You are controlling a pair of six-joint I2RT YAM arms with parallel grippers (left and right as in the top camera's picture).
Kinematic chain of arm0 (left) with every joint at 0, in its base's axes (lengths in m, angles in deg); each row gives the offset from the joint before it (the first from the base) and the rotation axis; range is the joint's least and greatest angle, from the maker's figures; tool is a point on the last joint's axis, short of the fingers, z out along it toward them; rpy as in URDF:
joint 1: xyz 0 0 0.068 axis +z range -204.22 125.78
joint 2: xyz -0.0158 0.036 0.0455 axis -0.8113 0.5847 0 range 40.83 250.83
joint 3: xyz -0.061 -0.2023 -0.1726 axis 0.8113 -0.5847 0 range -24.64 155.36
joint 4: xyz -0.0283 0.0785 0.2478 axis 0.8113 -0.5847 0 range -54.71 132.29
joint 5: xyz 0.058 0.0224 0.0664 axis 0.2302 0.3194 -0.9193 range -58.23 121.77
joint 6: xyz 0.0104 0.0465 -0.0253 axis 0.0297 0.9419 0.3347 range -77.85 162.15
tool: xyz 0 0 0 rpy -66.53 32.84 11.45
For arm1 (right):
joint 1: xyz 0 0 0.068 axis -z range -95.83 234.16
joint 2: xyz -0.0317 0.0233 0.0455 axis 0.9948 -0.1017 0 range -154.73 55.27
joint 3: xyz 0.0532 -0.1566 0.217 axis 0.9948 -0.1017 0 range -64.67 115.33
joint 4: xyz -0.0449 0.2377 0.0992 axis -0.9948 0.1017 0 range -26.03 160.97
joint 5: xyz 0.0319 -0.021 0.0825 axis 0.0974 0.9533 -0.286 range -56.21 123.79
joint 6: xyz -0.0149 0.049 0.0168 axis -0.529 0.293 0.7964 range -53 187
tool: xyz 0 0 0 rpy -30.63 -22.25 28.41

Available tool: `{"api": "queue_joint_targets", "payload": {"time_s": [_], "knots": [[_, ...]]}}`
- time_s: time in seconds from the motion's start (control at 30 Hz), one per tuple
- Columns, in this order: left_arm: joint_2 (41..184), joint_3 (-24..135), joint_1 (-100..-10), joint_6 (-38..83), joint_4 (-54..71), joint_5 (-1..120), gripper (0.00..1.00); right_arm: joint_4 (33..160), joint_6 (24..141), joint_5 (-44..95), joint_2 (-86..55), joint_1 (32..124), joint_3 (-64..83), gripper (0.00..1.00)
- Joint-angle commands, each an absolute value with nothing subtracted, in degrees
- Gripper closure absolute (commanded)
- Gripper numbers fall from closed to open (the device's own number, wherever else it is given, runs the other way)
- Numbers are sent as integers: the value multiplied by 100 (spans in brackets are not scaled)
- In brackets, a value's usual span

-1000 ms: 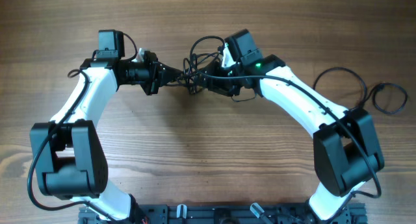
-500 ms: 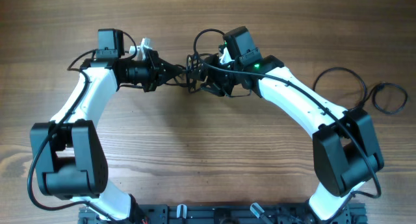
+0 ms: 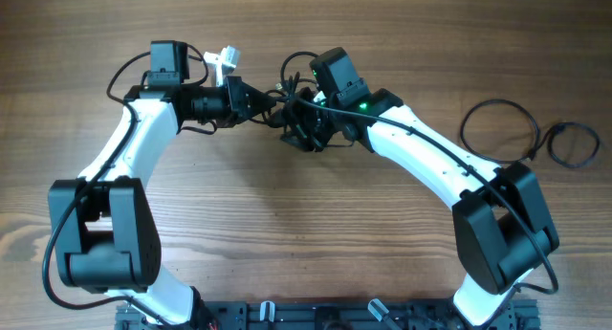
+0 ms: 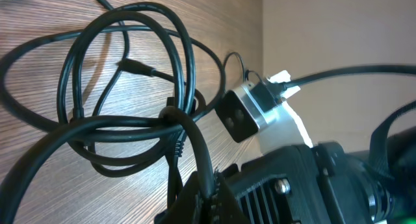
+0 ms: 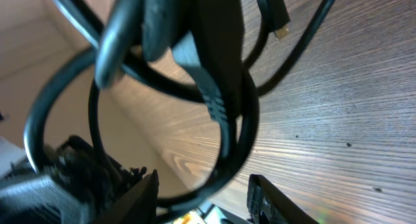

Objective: Untangle cables

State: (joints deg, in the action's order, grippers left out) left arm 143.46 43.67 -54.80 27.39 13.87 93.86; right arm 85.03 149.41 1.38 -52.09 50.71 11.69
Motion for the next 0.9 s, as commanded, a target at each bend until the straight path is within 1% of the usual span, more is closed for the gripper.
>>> {"api": "queue_joint_targets", "payload": {"time_s": [0.0,0.1,0.13,0.17,0.23,0.27,0.43,0.5,0.57,0.63,0.67,0.73,0.77,0.87], "knots": [[14285,4467,-5513,3174,1426,9670,96,8405,15489,516,-5139,5060,1171,55],[14285,4467,-5513,3301,1426,9668,96,8414,15551,604,-5139,5084,1171,58],[14285,4467,-5513,3305,1426,9666,96,8414,15548,626,-5139,5087,1171,62],[14285,4467,-5513,3388,1426,9666,96,8414,15548,641,-5139,5087,1171,64],[14285,4467,-5513,3598,1404,9666,96,8429,15489,663,-5139,5111,1171,65],[14285,4467,-5513,3596,1402,9666,96,8436,15393,687,-5139,5124,1171,67],[14285,4467,-5513,3596,1402,9666,96,8438,15395,707,-5139,5146,1171,68],[14285,4467,-5513,3598,1400,9666,96,8440,15395,704,-5139,5189,1171,73],[14285,4467,-5513,3596,1400,9666,96,8440,15398,702,-5139,5194,1171,76],[14285,4467,-5513,3596,1400,9666,96,8440,15398,702,-5139,5194,1171,81],[14285,4467,-5513,3596,1400,9666,96,8438,15398,707,-5139,5196,1171,84],[14285,4467,-5513,3598,1400,9666,96,8436,15395,726,-5139,5200,1171,94],[14285,4467,-5513,3598,1400,9664,96,8433,15400,726,-5139,5200,1171,96],[14285,4467,-5513,3596,1376,9401,96,8414,15398,724,-5139,5213,1171,96]]}}
